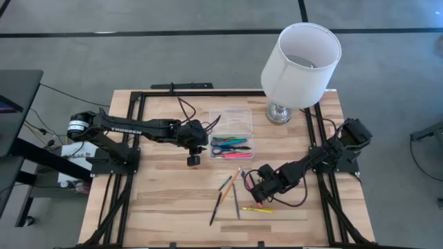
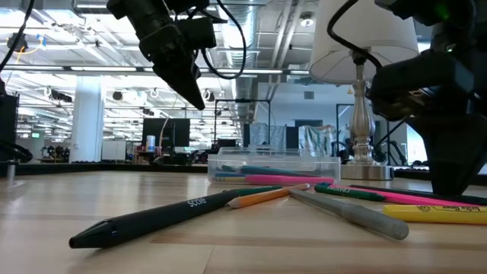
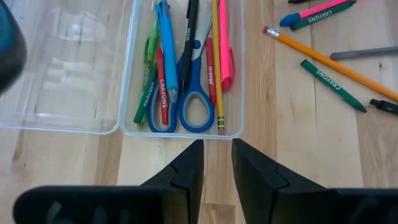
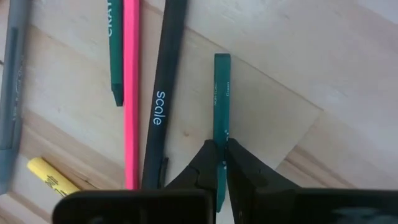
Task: Pick & place school supplies into a supply box
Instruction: Put the green crayon into the transparent supply box
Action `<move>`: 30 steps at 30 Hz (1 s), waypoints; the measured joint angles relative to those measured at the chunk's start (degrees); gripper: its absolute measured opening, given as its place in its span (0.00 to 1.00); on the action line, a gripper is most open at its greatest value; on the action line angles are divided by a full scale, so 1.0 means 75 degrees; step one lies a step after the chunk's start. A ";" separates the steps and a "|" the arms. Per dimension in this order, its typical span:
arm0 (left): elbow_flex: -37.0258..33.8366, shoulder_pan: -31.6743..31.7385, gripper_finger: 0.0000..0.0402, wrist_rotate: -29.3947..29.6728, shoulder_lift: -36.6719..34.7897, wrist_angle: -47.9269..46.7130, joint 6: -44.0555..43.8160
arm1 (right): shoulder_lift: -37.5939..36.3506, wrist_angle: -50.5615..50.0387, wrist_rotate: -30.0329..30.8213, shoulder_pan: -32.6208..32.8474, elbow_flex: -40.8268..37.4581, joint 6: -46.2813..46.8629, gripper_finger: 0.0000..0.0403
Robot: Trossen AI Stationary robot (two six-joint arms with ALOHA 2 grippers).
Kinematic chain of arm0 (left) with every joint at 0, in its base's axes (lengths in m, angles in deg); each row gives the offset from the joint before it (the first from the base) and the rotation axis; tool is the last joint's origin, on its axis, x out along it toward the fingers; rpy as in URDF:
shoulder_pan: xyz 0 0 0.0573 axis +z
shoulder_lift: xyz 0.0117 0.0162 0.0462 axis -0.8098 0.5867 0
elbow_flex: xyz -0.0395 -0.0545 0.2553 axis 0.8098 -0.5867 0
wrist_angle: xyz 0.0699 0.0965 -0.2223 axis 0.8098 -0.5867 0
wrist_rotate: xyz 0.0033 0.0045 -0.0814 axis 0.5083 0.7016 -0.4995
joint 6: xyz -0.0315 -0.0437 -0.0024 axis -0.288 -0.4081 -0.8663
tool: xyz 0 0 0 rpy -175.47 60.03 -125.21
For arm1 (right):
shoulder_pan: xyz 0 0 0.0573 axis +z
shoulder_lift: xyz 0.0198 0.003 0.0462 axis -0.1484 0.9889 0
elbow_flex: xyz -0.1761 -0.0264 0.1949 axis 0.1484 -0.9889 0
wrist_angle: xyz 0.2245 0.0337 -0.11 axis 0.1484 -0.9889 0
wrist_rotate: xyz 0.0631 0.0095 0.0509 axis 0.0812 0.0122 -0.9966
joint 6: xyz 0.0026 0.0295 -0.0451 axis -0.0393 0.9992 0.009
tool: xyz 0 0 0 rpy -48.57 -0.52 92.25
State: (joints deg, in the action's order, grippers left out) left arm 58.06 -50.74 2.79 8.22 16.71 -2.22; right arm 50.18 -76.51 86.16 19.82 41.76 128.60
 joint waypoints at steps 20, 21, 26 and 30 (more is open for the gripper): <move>0.0000 -0.0003 0.19 -0.0003 0.0000 -0.0261 -0.0048 | 0.0026 -0.1955 0.0290 -0.0568 0.1220 -0.1785 0.00; 0.0000 -0.0003 0.19 -0.0003 0.0000 -0.0290 -0.0058 | 0.0026 -0.2070 0.0295 -0.0606 0.1311 -0.1961 0.00; 0.0000 -0.0003 0.19 -0.0003 0.0000 -0.0457 -0.0224 | 0.0009 -0.2416 0.0505 -0.0840 0.1885 -0.2926 0.00; 0.0000 -0.0003 0.19 -0.0006 0.0000 -0.0614 -0.0382 | -0.0005 -0.2507 0.0712 -0.1135 0.2397 -0.4035 0.00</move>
State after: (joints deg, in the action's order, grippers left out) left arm 58.06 -50.76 2.75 8.22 12.11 -5.08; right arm 50.14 -95.32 91.50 11.31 59.74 98.33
